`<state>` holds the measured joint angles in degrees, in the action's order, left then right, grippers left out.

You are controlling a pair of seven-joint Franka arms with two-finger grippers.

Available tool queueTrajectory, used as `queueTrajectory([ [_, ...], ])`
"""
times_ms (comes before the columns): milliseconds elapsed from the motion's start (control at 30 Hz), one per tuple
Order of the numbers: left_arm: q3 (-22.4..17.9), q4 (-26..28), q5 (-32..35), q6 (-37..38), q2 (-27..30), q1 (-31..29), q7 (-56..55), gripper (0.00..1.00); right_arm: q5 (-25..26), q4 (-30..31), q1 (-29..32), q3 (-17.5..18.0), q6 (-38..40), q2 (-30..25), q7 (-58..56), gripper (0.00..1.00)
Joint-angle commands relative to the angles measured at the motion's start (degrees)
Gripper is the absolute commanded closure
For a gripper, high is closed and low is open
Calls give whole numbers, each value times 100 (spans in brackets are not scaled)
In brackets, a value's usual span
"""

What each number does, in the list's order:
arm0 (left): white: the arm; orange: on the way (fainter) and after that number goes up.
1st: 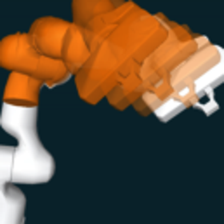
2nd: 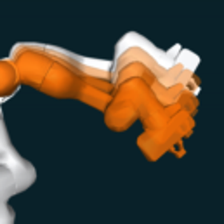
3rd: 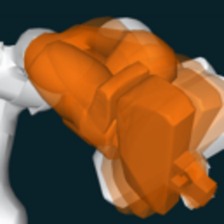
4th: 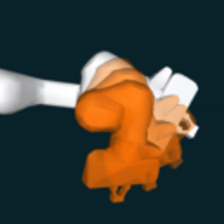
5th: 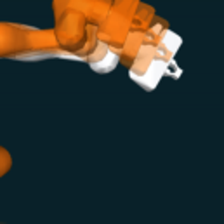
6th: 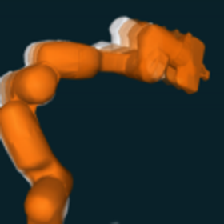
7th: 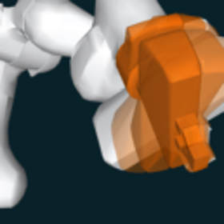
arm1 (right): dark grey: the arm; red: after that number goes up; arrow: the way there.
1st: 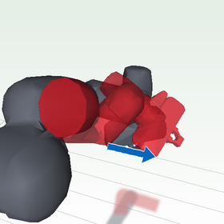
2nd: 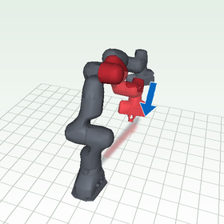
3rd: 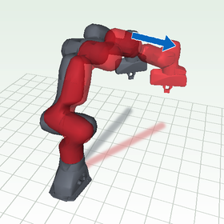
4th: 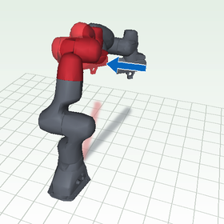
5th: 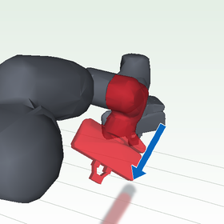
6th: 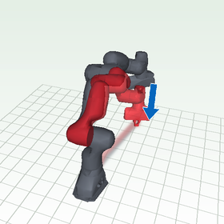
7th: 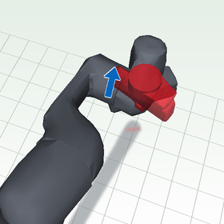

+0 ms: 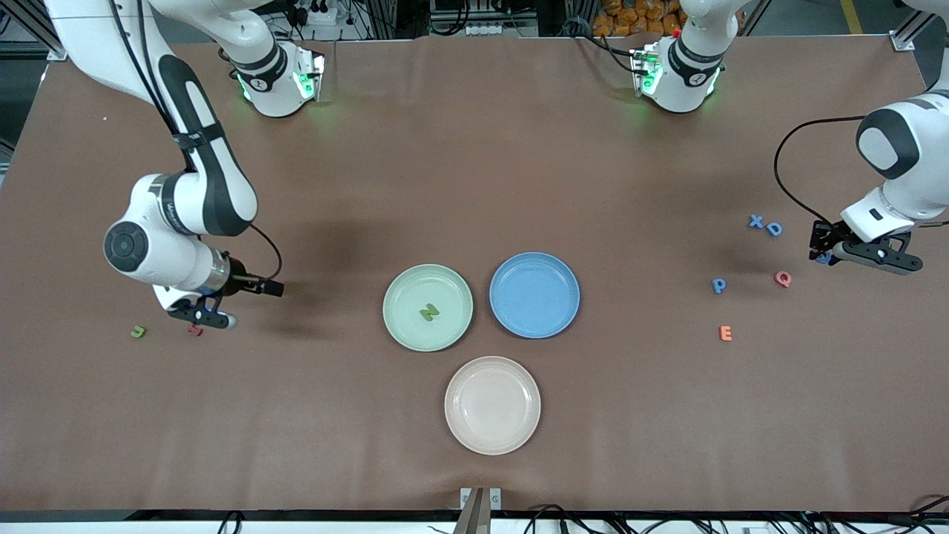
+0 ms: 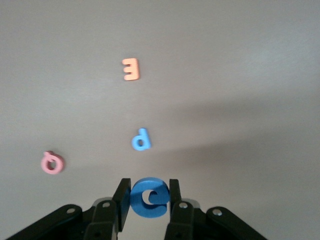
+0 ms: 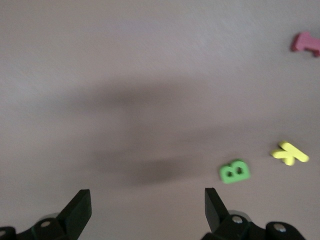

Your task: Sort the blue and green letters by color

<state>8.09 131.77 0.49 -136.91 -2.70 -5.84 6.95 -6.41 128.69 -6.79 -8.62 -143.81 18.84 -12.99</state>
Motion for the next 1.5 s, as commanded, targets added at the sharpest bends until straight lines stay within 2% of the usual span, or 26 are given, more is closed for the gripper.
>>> queueTrajectory([
  [0, -27, 68, -119, 147, 234, 486, -772, 85, 122, 192, 152, 53, -296, 67, -177, 0],
  [233, 342, 6, -128, 173, 243, 873, -1915, 86, 122, 341, 134, 62, -709, 313, -177, 0],
  [500, 369, -20, -128, 173, 164, 1453, -2952, 86, 105, 359, 134, 71, -762, 375, -177, 0],
  [734, 553, -169, -128, 173, 15, 1734, -3673, 86, 78, 350, 134, 80, -762, 375, -168, 0],
  [1134, 597, -1021, -128, 173, -705, 2227, -4719, 86, 61, 315, 117, 80, -824, 410, -116, 0],
  [1467, 580, -1672, -58, 164, -1400, 2438, -5141, 87, 8, 297, 29, 97, -815, 410, -81, 0],
])
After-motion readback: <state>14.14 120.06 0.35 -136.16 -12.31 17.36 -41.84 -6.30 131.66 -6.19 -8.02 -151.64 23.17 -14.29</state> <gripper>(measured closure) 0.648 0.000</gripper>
